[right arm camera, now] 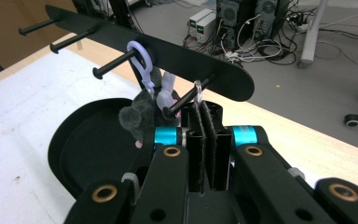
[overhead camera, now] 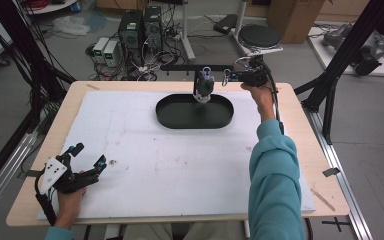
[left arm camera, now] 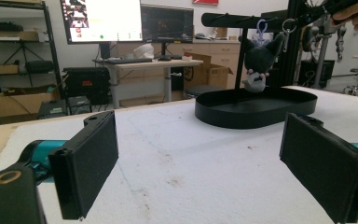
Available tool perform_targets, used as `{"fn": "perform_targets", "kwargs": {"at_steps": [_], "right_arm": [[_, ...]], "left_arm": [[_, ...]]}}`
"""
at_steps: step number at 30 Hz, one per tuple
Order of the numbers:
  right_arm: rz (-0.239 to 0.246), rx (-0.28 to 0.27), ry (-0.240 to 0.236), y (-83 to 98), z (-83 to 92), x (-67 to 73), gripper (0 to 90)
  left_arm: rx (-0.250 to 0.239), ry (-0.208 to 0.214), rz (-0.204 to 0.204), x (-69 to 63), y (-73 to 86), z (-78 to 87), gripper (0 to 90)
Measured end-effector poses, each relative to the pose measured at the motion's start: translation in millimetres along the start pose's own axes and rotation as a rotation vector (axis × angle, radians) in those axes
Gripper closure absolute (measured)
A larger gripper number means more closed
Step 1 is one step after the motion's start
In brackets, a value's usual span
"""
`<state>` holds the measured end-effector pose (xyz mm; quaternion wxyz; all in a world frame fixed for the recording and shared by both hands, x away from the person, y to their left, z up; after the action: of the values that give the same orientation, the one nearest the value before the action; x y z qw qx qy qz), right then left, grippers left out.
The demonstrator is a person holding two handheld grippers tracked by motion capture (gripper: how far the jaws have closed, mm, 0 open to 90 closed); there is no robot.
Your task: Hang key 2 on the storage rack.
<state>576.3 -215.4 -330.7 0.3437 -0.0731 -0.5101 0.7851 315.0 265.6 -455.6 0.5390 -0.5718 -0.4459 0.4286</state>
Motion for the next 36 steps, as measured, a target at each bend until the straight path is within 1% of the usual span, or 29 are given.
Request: {"fn": "perform_targets", "kwargs": {"at_steps": [3,8,9,12,14,19,21,23,24,25,27,28,29,31,32,33,34,35,36], "right_arm": [[-0.001,-0.004,-0.001,0.5,-1.3,-1.4,88.7],[-0.003,0.005,0.005,2.0,-2.4,-3.2,88.4],[0.008,0.008,0.012,2.2,-2.8,-4.4,88.2],[0.007,0.018,0.019,3.6,-4.3,-5.5,87.3],[0.016,0.017,0.027,3.9,-5.1,-7.0,88.0],[0.01,0.017,0.034,5.9,-3.8,-9.2,87.3],[0.008,0.024,0.041,7.9,-3.0,-10.0,86.2],[0.008,0.015,0.044,9.3,-1.8,-10.5,84.2],[0.007,0.016,0.044,10.2,-1.3,-10.3,81.5],[0.019,0.018,0.048,10.6,-1.0,-10.6,78.0],[0.028,0.026,0.05,11.3,-0.8,-9.0,67.9],[0.031,0.027,0.049,11.0,-0.5,-7.9,61.4],[0.026,0.026,0.047,10.8,-0.1,-5.6,53.0],[0.03,0.027,0.035,10.7,0.2,-0.8,31.5],[0.009,0.032,0.019,11.5,0.1,2.2,22.5],[-0.005,0.044,0.014,12.9,-0.4,4.8,12.4],[-0.008,0.059,0.015,14.5,-0.7,8.2,8.4],[0.004,0.08,0.017,16.7,-0.5,12.1,4.5],[0.025,0.071,0.032,18.9,0.9,16.2,1.1]], "left_arm": [[0.0,0.0,0.0,0.0,0.0,0.0,11.9],[0.0,0.001,-0.002,0.0,0.0,0.0,11.9],[0.0,0.0,-0.001,0.0,0.0,0.0,11.9],[0.0,0.001,-0.002,0.0,0.0,0.0,11.9],[0.0,0.001,-0.002,0.0,0.0,0.0,11.8],[-0.001,-0.001,0.0,0.0,0.0,-0.1,11.9],[-0.001,0.001,-0.002,0.0,0.0,0.0,11.9],[-0.001,0.001,-0.003,-0.1,0.0,0.0,11.9],[-0.001,0.0,-0.003,-0.1,0.0,0.0,11.9],[-0.002,0.0,-0.002,-0.1,0.0,0.0,11.9],[-0.002,0.001,-0.003,-0.2,0.0,-0.1,11.8],[-0.002,0.0,-0.003,-0.1,0.0,0.0,11.8],[-0.001,0.0,-0.004,-0.2,0.0,0.0,11.9],[-0.003,0.0,-0.004,-0.4,-0.1,-0.1,11.9],[-0.002,0.0,-0.003,-0.4,-0.1,-0.1,11.9],[-0.002,0.001,-0.002,-0.3,0.0,-0.1,11.9],[-0.001,0.001,-0.004,-0.2,0.0,-0.1,11.8],[-0.001,0.001,-0.003,-0.3,0.0,-0.2,11.9],[-0.001,0.0,-0.003,-0.3,0.0,-0.2,11.9]]}}
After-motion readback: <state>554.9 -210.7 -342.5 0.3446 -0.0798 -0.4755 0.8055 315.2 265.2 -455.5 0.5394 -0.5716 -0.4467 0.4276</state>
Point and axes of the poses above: each handheld gripper's, and its own axes: z roughly backward along the jaws, y roughly out of its underside, x roughly to its left, the point moved 6 cm from there along -z, roughly forward along the jaws, and after that the axes turned 13 degrees about -y, right-handed, at the moved point
